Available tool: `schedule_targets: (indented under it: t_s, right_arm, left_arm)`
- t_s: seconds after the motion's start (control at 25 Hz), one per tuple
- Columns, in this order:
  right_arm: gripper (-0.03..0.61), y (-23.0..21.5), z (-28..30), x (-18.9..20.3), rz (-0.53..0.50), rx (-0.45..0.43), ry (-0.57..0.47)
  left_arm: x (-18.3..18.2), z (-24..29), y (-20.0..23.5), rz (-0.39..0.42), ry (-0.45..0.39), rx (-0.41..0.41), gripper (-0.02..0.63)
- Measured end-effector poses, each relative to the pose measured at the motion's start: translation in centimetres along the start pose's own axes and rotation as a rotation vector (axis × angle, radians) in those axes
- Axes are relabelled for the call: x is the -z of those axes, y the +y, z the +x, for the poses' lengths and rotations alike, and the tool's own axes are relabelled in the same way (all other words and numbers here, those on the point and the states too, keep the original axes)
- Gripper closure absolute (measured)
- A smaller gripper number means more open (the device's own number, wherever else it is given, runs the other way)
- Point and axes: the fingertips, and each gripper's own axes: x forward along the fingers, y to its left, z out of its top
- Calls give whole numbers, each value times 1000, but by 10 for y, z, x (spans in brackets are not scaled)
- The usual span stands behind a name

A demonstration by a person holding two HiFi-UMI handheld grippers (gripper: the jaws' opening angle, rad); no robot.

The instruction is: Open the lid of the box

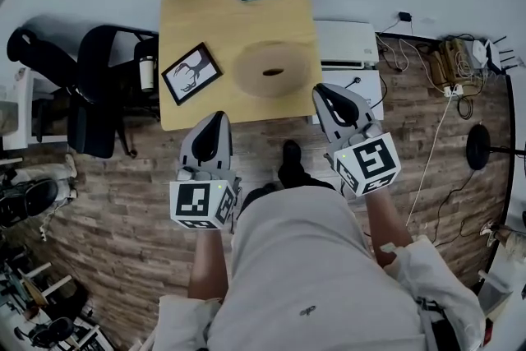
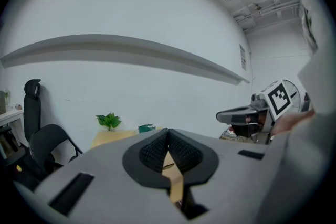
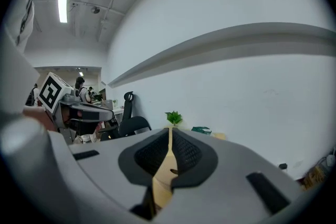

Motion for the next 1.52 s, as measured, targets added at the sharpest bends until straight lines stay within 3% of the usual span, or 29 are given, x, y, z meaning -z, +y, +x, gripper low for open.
schedule_targets:
  t_s: [0.72,1.52]
  right_arm:
    - [502,-4,49,24,-63,-152,81]
    - [445,45,110,107,-307,-232,280]
  left_arm:
    - [10,32,8,-28,33,-71,607]
    - [48,45,43,-62,83,-64,607]
